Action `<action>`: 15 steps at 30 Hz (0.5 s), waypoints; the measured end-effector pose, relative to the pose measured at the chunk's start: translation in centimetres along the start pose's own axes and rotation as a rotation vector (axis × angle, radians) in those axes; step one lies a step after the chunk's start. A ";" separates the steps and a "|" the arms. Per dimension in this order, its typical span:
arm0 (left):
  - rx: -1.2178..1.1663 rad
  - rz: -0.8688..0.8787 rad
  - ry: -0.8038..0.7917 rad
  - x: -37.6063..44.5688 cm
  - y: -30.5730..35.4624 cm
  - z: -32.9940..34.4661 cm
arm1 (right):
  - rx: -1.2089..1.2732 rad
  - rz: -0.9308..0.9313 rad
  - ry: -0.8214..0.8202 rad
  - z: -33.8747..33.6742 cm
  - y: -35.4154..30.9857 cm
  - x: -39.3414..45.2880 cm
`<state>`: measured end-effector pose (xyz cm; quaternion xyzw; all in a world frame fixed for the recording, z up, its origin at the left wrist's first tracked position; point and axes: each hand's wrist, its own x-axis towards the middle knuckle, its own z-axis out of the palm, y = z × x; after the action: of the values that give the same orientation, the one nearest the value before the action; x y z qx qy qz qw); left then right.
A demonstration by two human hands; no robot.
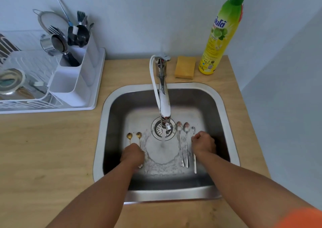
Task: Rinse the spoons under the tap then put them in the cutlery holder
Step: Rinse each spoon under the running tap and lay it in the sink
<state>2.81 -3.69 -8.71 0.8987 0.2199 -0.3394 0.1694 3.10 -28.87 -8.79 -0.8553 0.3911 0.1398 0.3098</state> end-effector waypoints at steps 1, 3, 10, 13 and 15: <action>0.001 0.009 -0.016 -0.3 0.1 0.0 | -0.018 -0.005 0.003 0.0 -0.1 0.1; -0.009 0.029 -0.037 -0.9 0.4 0.1 | -0.042 -0.011 0.008 0.0 -0.1 0.1; -0.390 0.136 -0.075 -4.9 2.7 0.6 | 0.173 -0.193 0.032 -0.3 -1.6 -3.6; -0.393 0.250 -0.038 -6.8 3.8 0.9 | 0.300 -0.235 -0.369 0.3 -2.9 -6.8; -0.370 0.296 0.000 -7.9 4.4 1.1 | 0.375 -0.219 -0.560 0.8 -3.6 -8.1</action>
<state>-0.85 -10.17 -3.39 0.8747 0.1444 -0.2651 0.3793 0.55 -21.88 -3.98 -0.7490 0.2160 0.2606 0.5696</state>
